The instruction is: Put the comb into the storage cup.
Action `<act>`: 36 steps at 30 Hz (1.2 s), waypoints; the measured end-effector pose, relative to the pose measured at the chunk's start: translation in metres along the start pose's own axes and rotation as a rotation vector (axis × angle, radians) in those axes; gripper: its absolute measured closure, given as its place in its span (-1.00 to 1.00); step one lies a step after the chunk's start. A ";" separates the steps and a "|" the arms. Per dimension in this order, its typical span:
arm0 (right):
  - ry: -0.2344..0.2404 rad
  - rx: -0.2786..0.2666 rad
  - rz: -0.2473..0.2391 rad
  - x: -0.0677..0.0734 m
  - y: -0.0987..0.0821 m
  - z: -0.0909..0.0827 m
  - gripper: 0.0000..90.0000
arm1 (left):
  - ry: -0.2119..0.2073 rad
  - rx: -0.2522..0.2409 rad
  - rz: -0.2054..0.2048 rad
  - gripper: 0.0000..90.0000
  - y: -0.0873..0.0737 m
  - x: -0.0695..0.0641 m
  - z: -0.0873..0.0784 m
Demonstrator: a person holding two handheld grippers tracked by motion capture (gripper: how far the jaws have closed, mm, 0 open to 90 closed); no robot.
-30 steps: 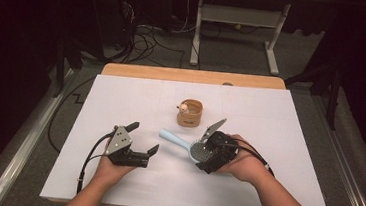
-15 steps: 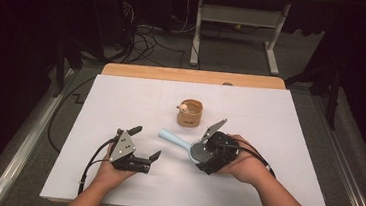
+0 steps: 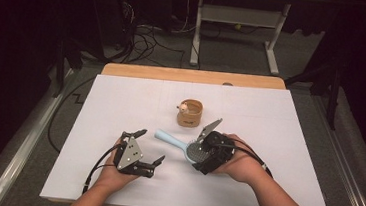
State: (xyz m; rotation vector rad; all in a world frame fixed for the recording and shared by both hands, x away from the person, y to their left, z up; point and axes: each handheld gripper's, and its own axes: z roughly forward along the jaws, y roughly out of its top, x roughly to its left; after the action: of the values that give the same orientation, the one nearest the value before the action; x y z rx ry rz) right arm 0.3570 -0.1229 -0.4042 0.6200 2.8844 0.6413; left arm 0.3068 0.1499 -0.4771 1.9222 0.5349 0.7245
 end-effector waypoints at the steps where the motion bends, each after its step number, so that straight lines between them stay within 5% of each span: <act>1: 0.000 0.002 -0.001 0.001 0.002 0.001 -0.54 | 0.003 0.005 0.015 -0.95 0.000 -0.002 0.001; 20: 0.012 0.012 -0.026 0.008 0.015 0.008 -0.54 | 0.030 0.018 0.063 -0.93 0.002 -0.006 0.002; 31: 0.010 0.015 -0.038 0.011 0.021 0.010 -0.54 | 0.036 0.041 0.141 -0.93 0.008 -0.017 0.006; 36: 0.014 0.013 -0.043 0.012 0.023 0.012 -0.54 | 0.050 0.039 0.141 -0.93 0.009 -0.017 0.006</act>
State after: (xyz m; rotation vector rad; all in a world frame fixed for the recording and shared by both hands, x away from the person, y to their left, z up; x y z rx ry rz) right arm 0.3570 -0.0942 -0.4052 0.5561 2.9086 0.6236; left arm 0.2995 0.1312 -0.4751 1.9967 0.4504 0.8596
